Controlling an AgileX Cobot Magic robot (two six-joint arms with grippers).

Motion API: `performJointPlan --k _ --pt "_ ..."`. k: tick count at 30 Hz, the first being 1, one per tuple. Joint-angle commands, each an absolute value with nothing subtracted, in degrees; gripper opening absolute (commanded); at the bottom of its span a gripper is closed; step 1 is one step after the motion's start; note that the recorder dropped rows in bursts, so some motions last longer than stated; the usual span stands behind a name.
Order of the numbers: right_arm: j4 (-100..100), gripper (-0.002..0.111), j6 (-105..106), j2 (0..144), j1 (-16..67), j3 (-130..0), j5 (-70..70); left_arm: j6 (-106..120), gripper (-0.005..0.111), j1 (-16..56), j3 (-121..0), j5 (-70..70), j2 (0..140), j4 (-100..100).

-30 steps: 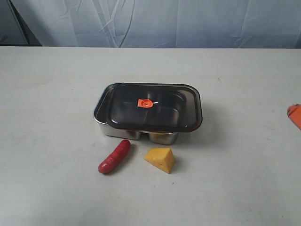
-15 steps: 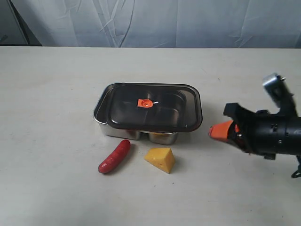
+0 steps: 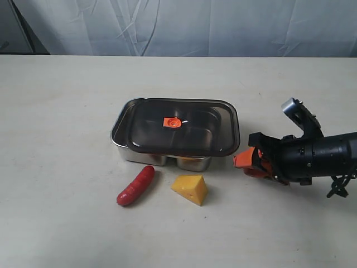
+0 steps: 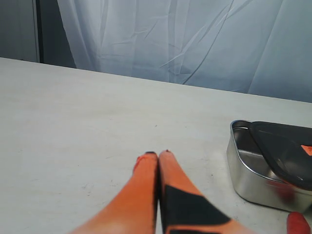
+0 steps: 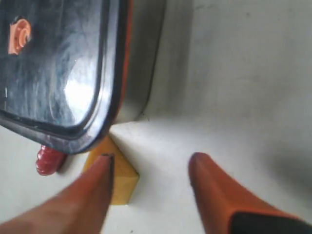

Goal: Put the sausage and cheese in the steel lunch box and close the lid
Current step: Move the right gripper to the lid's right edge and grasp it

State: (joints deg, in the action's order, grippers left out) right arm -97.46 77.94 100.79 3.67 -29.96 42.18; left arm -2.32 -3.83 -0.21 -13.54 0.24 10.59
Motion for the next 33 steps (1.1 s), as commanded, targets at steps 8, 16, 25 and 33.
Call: performJointPlan --k 8,16,25,33 --pt "-95.4 0.088 78.7 100.9 3.3 -33.9 42.7 -2.3 0.0 -3.3 0.0 -13.4 0.0 10.4" --pt "-99.9 0.088 80.9 100.9 3.5 -37.5 41.6 -2.3 0.0 -3.3 0.0 -13.4 0.0 10.4" --pt "-99.9 0.08 78.6 105.9 3.5 -39.9 45.7 -2.3 0.0 -3.3 0.0 -13.4 0.0 10.4" --pt "-99.9 0.036 78.5 109.5 3.5 -42.1 48.7 -2.3 0.0 -3.3 0.0 -13.4 0.0 10.4"
